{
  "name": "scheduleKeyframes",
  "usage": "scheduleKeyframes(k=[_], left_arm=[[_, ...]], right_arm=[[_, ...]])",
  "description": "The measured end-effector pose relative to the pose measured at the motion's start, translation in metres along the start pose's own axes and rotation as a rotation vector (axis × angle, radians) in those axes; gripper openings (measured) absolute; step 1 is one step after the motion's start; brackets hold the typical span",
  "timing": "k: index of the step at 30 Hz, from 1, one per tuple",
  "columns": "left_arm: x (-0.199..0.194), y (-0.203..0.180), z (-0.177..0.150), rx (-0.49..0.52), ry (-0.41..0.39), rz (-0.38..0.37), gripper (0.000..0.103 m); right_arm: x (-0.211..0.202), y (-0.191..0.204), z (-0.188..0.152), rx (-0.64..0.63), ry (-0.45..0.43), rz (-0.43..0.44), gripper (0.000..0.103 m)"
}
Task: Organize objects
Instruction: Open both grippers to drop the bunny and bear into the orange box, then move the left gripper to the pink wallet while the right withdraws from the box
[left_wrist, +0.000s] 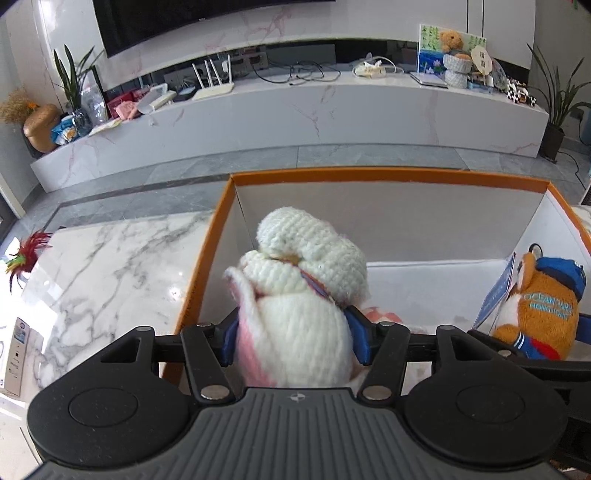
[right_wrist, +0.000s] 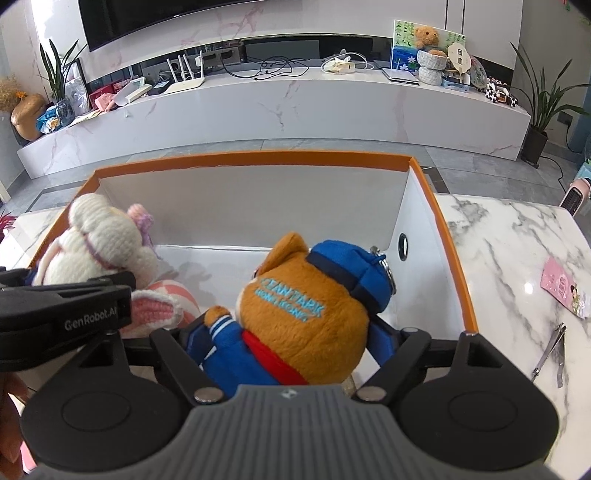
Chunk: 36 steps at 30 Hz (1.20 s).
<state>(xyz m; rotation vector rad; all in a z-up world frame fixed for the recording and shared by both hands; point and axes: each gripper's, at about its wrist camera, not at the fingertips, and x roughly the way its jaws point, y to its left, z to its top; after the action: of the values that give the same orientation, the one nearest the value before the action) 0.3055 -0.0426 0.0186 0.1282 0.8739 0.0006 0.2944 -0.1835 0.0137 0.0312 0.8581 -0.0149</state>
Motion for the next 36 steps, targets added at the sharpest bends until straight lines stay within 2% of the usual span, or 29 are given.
scheduleKeyframes(k=[4,5,6,10,18,25,32,36], left_arm=[[-0.008,0.001,0.003,-0.017,-0.037,0.002,0.068],[-0.011,0.002,0.004,-0.024,-0.049,0.003,0.068],[-0.015,0.003,0.005,-0.029,-0.064,0.004,0.068],[-0.024,0.007,0.009,-0.033,-0.086,-0.01,0.072],[-0.036,0.01,0.008,-0.035,-0.091,-0.027,0.072],[-0.067,0.029,-0.003,-0.026,-0.113,-0.049,0.072],[-0.101,0.067,-0.026,-0.034,-0.125,-0.03,0.072],[-0.107,0.088,-0.054,-0.021,-0.078,-0.016,0.074]], right_arm=[[-0.006,0.004,0.0,-0.018,-0.035,0.013,0.09],[-0.01,0.007,0.001,-0.031,-0.064,0.006,0.097],[-0.016,0.009,0.001,-0.047,-0.092,-0.009,0.1],[-0.029,0.014,0.003,-0.07,-0.128,-0.017,0.1],[-0.04,0.015,0.002,-0.088,-0.119,-0.023,0.1],[-0.07,0.017,-0.006,-0.086,-0.132,0.022,0.1],[-0.113,0.017,-0.028,-0.1,-0.158,0.044,0.102],[-0.136,0.017,-0.043,-0.14,-0.167,0.042,0.102]])
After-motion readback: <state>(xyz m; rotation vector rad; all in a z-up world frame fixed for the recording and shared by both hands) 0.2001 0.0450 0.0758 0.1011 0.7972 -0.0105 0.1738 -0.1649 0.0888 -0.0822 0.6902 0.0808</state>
